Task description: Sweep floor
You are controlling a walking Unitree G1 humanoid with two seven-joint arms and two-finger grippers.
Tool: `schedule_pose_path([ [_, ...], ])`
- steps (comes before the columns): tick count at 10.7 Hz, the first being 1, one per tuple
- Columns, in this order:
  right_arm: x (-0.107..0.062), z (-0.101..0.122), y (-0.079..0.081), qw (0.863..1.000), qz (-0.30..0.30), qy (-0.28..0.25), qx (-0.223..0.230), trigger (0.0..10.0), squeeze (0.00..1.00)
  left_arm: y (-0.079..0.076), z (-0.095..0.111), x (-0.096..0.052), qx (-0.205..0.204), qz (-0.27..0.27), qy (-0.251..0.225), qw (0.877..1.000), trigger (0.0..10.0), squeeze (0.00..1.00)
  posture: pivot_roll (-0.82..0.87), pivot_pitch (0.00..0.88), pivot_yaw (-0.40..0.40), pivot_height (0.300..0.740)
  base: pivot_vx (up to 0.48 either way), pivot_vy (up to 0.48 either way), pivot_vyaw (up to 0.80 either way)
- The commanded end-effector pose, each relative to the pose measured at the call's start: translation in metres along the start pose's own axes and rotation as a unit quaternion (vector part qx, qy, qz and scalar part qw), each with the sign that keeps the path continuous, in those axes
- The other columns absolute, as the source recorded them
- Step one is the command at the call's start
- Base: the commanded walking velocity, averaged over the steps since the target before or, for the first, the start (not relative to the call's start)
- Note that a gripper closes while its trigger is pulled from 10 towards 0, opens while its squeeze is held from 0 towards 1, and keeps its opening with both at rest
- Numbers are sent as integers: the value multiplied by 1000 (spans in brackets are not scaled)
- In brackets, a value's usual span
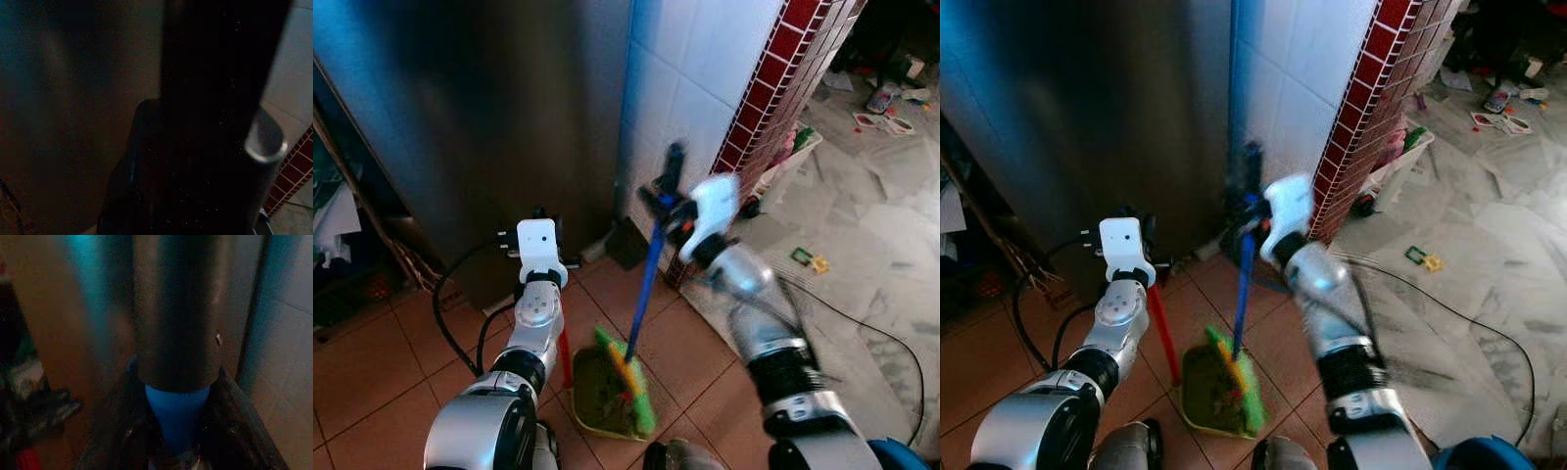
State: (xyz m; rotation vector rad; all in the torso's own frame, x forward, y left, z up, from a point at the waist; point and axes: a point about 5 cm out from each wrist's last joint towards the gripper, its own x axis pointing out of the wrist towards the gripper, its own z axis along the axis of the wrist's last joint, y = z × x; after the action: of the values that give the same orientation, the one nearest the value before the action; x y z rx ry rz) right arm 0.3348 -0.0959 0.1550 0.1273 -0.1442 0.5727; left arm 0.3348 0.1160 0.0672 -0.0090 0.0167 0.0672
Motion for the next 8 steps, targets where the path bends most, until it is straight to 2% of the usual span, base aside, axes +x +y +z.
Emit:
schedule_pose_path([
  [1,3,12,0,998,-10,-21,51,10000,0,-4,-1,1,7,-7,10,1000,10000,0,-145,83,-78,740,0,0,0],
  [3,9,40,-6,991,-39,-45,121,10000,0,-4,-1,1,14,-4,11,1000,10000,0,-153,75,-74,740,0,0,0],
  [4,12,57,-13,990,-50,-69,113,10000,0,-4,-1,1,15,-5,10,1000,10000,0,-154,73,-74,740,0,0,0],
  [5,11,71,-19,990,-55,-92,91,10000,0,-4,-1,1,17,-4,10,1000,10000,0,-155,68,-75,740,0,0,0],
  [6,9,86,-25,992,-57,-114,14,10000,0,-5,0,1,18,-3,8,1000,10000,0,-156,68,-76,740,0,0,0],
  [7,7,97,-33,988,-75,-134,-30,10000,0,-5,0,1,23,-3,8,1000,10000,0,-157,63,-75,740,0,0,0],
  [8,6,101,-38,985,-88,-141,-47,10000,0,-5,0,1,24,-3,8,1000,10000,0,-158,61,-74,740,0,0,0],
])
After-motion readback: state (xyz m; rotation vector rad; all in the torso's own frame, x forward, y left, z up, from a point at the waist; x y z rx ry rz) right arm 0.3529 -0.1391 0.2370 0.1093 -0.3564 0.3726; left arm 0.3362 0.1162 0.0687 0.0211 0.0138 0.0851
